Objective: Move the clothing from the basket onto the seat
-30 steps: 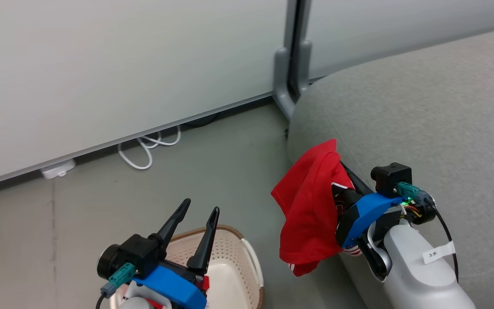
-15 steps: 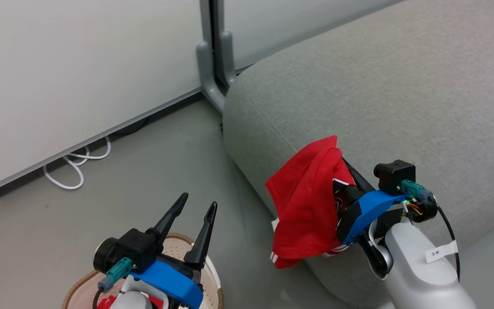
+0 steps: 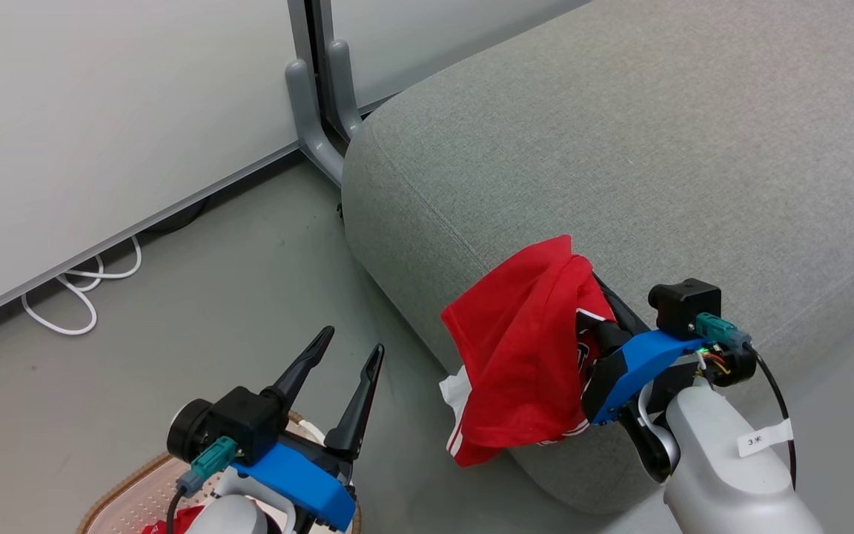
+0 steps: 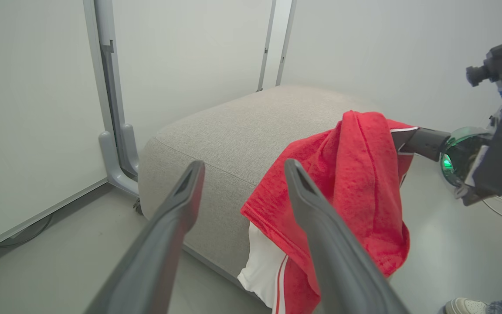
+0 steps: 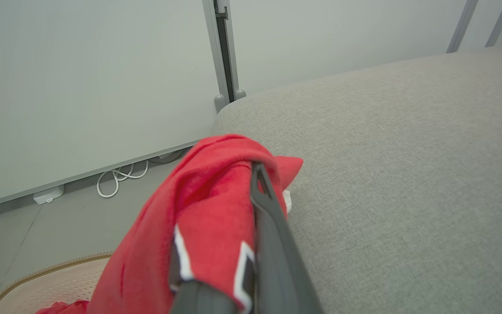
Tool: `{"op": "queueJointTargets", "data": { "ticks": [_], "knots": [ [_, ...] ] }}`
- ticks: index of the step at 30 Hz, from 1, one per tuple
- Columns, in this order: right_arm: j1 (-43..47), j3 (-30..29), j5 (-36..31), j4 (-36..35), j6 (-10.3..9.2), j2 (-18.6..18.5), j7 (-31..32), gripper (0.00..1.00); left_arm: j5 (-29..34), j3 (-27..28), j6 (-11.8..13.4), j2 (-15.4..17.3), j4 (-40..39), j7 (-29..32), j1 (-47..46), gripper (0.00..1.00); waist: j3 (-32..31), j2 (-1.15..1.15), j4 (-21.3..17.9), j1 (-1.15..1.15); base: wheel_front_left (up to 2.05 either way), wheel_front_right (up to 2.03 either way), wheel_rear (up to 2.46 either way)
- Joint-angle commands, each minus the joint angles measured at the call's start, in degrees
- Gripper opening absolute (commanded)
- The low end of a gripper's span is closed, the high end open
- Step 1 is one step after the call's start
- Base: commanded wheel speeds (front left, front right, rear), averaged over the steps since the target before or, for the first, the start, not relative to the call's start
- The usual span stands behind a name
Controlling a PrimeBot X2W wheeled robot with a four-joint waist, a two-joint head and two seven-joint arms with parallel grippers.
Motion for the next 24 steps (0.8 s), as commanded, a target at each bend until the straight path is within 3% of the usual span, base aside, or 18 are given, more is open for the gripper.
{"op": "queueJointTargets", "data": {
  "ticks": [1,7,12,18,24],
  "knots": [
    [0.38,0.03,0.17,0.05,0.03,-0.13,-0.32,0.00,-0.20,-0.06,-0.34,0.33,0.09,-0.16,-0.97,1.00,0.08,0.00,-0.01,0.00,0.00,0.00,0.00],
    [-0.71,-0.64,0.44,0.25,0.03,-0.12,-0.39,0.00,-0.26,-0.41,-0.27,0.62,0.03,-0.17,-1.18,1.00,0.73,0.00,0.41,0.00,0.00,0.00,0.00],
    [-5.79,-2.56,-3.66,0.21,0.02,-0.33,0.16,0.00,0.14,-0.79,-0.27,1.50,-0.48,-0.17,-1.80,1.00,3.07,0.00,1.07,0.00,0.00,0.00,0.00],
    [-14.65,-8.91,-8.52,-1.75,0.02,-5.08,2.28,0.00,0.55,-2.38,-0.27,3.12,-1.45,-0.17,-5.04,1.00,8.41,0.00,4.27,0.00,0.00,0.00,0.00],
    [-22.79,-17.70,-7.66,-4.32,0.02,-10.71,4.95,0.00,1.40,-4.35,-0.26,4.02,-2.86,-0.17,-9.30,1.00,15.17,0.00,8.16,0.00,0.00,0.00,0.00]
  ]
}}
